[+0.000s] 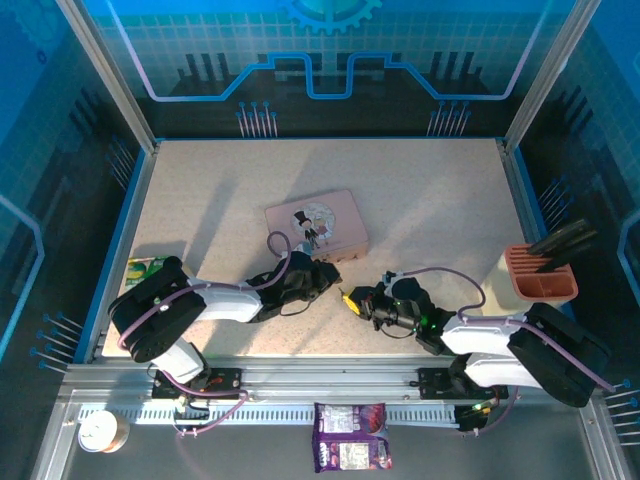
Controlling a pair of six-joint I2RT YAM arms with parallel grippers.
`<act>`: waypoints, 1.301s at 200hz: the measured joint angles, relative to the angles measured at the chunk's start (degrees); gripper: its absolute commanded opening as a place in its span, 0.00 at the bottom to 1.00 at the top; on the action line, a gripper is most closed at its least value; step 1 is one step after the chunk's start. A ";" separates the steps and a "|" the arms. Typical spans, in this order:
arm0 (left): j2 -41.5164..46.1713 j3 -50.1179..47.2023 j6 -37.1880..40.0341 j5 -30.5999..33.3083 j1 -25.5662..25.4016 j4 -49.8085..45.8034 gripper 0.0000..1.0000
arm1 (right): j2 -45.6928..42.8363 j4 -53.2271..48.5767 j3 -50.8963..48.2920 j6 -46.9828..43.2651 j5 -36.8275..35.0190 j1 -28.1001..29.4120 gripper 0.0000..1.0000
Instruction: Unlock the padlock with the key
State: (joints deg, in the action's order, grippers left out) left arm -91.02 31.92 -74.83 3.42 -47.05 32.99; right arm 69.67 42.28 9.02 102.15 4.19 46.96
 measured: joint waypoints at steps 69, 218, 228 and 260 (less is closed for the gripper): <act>-0.76 -1.05 -0.26 2.16 -1.05 3.87 0.00 | -1.95 -0.57 -0.94 4.39 -2.93 0.02 0.00; -1.88 -5.95 -0.37 5.60 -2.38 16.52 0.00 | 24.09 30.64 -1.31 12.07 -3.37 2.93 0.00; -1.90 -6.05 -0.37 5.75 -2.43 16.70 0.00 | 25.18 32.22 -1.33 12.35 -3.56 3.19 0.00; -1.88 -6.80 -0.26 5.88 -2.29 17.97 0.00 | 24.33 34.38 -1.99 12.50 -4.20 3.61 0.00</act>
State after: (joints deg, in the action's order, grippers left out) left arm -92.90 25.12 -75.09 9.30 -49.34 50.96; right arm 94.00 76.66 7.03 114.65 -0.01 50.57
